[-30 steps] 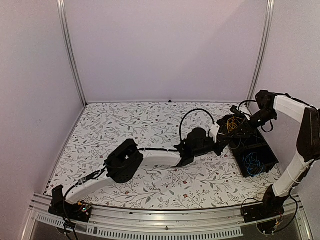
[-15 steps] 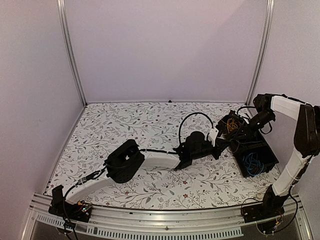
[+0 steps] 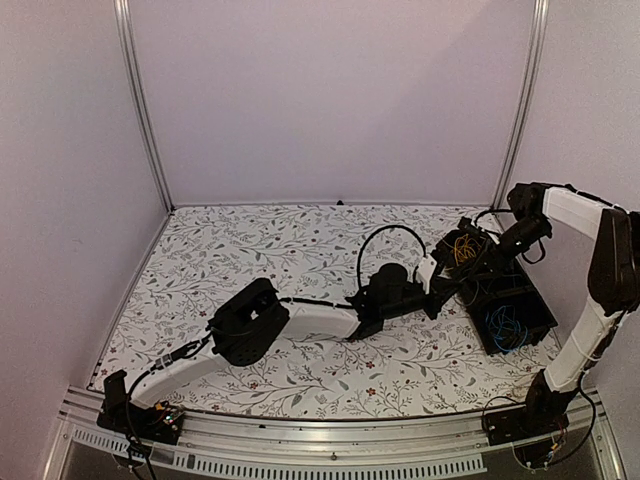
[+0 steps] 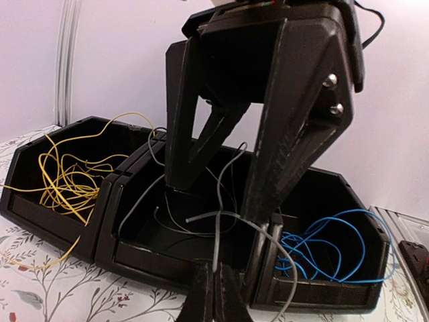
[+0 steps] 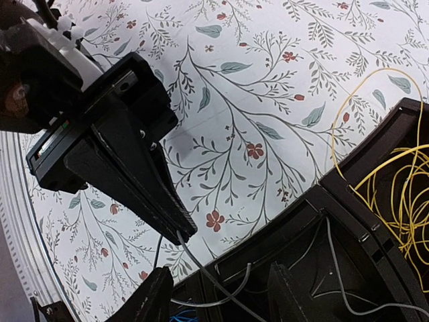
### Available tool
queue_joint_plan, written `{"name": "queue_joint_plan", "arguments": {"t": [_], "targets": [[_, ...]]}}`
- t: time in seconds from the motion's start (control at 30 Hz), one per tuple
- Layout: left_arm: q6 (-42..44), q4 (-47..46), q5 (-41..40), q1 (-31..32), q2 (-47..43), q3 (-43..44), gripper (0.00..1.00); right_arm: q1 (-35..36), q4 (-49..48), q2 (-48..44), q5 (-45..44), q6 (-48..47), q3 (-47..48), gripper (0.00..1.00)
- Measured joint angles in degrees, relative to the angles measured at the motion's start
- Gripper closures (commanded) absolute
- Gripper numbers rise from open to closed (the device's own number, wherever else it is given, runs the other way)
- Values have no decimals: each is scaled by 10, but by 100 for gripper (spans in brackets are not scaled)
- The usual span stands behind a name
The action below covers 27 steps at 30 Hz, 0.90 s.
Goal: Untangle the cables
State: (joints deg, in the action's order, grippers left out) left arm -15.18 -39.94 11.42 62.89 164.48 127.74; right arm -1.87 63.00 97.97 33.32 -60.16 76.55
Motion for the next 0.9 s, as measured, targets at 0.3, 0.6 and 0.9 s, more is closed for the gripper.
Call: {"name": "queue_joint_plan", "arguments": {"t": [0.3, 0.6, 0.9], "targets": [[4, -5, 4, 0, 0, -4, 100, 7, 5, 0, -2, -17, 0, 54], [6, -10, 3, 1, -3, -10, 100, 11, 19, 2, -2, -33, -11, 51], [8, -20, 4, 3, -21, -12, 100, 11, 9, 9, -2, -37, -27, 100]]}}
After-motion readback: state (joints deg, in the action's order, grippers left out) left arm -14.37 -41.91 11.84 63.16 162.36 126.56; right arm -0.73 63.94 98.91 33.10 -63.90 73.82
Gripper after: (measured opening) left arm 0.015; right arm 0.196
